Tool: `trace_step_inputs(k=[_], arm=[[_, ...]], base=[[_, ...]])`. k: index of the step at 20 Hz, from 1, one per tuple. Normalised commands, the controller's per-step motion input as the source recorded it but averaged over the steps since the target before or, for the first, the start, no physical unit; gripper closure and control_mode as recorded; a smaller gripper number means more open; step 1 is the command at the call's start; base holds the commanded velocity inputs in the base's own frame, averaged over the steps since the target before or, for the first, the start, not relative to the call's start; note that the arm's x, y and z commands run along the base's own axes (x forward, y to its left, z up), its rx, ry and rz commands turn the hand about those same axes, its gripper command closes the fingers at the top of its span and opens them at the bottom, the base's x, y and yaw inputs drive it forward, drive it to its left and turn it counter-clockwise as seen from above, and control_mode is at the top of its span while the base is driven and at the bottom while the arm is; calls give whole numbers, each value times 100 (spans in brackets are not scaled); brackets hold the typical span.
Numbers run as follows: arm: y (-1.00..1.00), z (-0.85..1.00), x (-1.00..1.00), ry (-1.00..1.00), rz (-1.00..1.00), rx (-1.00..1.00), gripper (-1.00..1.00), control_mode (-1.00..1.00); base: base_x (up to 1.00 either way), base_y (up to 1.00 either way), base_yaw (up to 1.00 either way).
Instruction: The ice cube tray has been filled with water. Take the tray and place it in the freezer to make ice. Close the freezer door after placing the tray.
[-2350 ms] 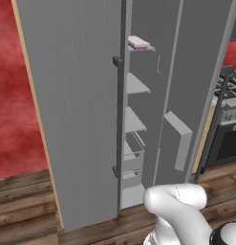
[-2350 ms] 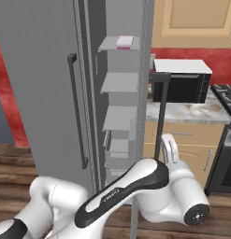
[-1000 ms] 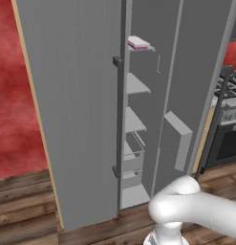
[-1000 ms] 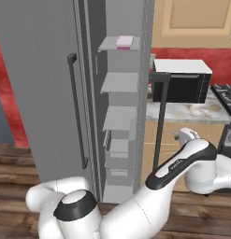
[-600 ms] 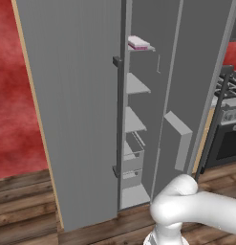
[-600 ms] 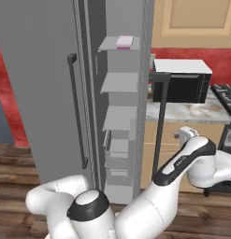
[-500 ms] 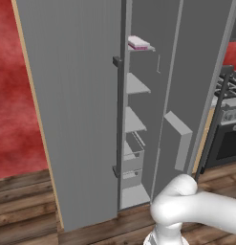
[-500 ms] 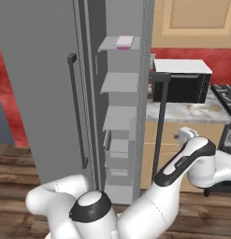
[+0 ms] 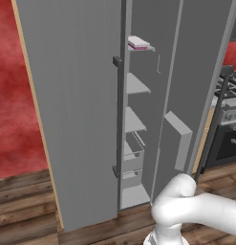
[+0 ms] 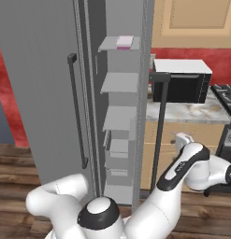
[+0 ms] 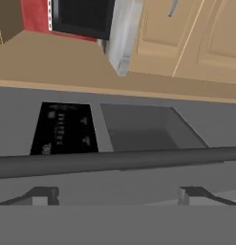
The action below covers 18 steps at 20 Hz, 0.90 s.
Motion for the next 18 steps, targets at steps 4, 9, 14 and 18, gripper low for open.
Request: trace_step_inputs(k=[4, 9, 14, 18], arm=[[12, -40, 31, 5, 0, 0, -100, -100], [8, -28, 26, 2, 0, 0, -100, -100], [3, -19, 16, 0, 0, 0, -100, -100], [0, -11, 9, 0, 0, 0, -100, -100]], base=[[0, 0, 0], [0, 0, 0], [0, 0, 0], [0, 0, 0]])
